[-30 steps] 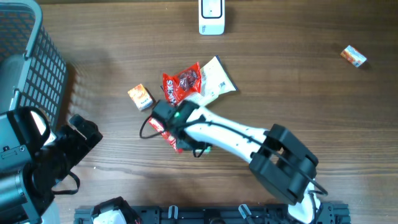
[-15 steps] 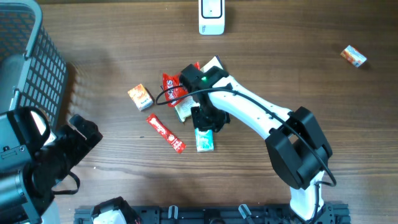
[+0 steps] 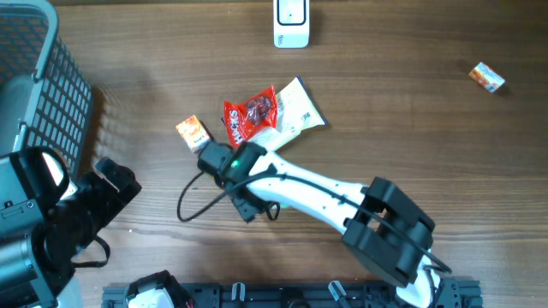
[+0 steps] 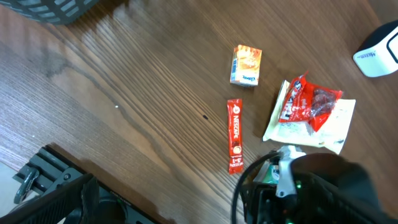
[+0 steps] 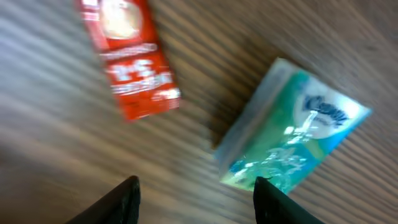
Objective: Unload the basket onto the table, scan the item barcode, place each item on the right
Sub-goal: 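Grasp the teal Kleenex pack with the right gripper and lift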
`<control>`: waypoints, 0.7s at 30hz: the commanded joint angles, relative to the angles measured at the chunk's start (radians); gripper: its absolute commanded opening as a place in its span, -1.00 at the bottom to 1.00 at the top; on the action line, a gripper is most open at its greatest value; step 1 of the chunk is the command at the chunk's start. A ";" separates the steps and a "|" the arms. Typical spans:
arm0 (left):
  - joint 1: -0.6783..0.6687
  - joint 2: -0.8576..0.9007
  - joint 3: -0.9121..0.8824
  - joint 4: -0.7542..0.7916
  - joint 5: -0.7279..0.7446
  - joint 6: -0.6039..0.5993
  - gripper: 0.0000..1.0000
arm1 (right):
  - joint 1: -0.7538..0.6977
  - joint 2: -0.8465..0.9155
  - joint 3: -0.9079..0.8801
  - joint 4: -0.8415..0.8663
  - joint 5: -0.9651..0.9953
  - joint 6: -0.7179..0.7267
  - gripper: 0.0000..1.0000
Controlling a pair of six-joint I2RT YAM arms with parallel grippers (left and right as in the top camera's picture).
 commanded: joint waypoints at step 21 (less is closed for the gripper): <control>0.005 0.000 -0.002 0.002 -0.010 -0.013 1.00 | -0.007 0.117 0.011 -0.036 0.216 0.081 -0.91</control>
